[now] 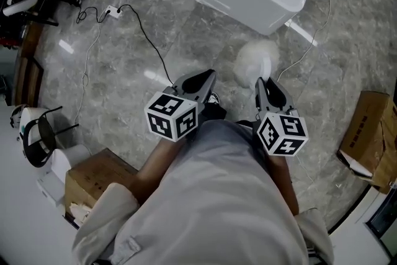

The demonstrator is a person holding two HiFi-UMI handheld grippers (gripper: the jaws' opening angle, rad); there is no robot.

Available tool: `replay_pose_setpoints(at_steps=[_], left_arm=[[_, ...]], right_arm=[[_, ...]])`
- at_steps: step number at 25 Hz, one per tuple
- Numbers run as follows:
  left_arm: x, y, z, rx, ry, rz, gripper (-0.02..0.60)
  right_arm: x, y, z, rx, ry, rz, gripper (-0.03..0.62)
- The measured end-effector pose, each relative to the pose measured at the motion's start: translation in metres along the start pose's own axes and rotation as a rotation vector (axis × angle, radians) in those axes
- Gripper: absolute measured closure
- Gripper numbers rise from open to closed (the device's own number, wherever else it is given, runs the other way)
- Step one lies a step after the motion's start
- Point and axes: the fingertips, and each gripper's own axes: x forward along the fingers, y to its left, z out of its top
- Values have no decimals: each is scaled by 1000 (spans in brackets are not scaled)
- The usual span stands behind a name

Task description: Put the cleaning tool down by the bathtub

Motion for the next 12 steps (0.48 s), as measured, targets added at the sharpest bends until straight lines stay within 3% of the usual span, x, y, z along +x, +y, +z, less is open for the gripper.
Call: replay_pose_setpoints(at_steps=[12], left_arm=[[-15,46,14,-49,-24,11,572]], right_arm=[[33,22,14,-19,-10,-21,525]])
